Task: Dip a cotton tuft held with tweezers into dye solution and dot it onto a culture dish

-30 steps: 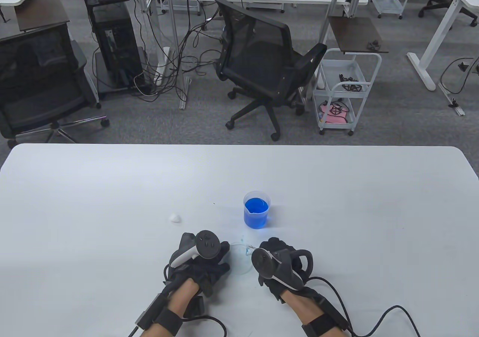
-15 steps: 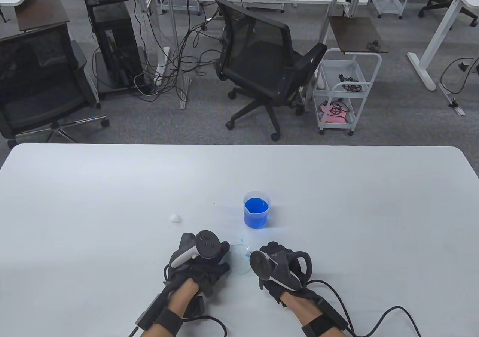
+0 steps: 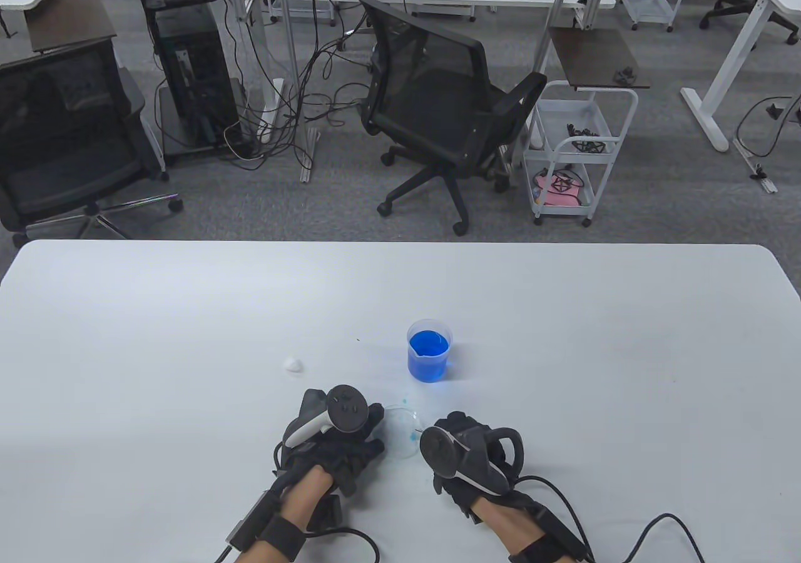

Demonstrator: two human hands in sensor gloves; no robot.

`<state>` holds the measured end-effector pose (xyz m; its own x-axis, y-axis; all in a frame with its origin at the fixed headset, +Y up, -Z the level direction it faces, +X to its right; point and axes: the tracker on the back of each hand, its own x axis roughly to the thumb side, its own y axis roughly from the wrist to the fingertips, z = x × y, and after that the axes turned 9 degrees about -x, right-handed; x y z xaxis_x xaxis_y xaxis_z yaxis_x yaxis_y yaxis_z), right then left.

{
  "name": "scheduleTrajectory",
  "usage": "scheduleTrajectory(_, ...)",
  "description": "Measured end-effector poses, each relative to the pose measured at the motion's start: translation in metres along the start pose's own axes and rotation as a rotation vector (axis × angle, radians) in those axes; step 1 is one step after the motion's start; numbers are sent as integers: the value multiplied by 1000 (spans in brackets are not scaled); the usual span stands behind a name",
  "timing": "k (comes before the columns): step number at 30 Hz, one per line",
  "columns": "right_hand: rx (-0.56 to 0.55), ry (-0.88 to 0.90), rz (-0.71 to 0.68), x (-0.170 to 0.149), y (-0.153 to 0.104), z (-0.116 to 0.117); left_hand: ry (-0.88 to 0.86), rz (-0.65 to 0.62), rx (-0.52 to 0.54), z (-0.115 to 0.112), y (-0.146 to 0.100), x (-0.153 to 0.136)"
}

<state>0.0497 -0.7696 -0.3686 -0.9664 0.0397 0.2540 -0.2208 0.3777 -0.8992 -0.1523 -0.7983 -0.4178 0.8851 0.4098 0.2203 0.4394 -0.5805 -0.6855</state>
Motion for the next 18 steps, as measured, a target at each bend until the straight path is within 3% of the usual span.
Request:
scheduleTrajectory(8,27,-7,-8,1,-1,5,0,1,0,0,0,0)
scheduleTrajectory(18,-99,84,13,-2,-4,-36,0,1,0,0,0,0)
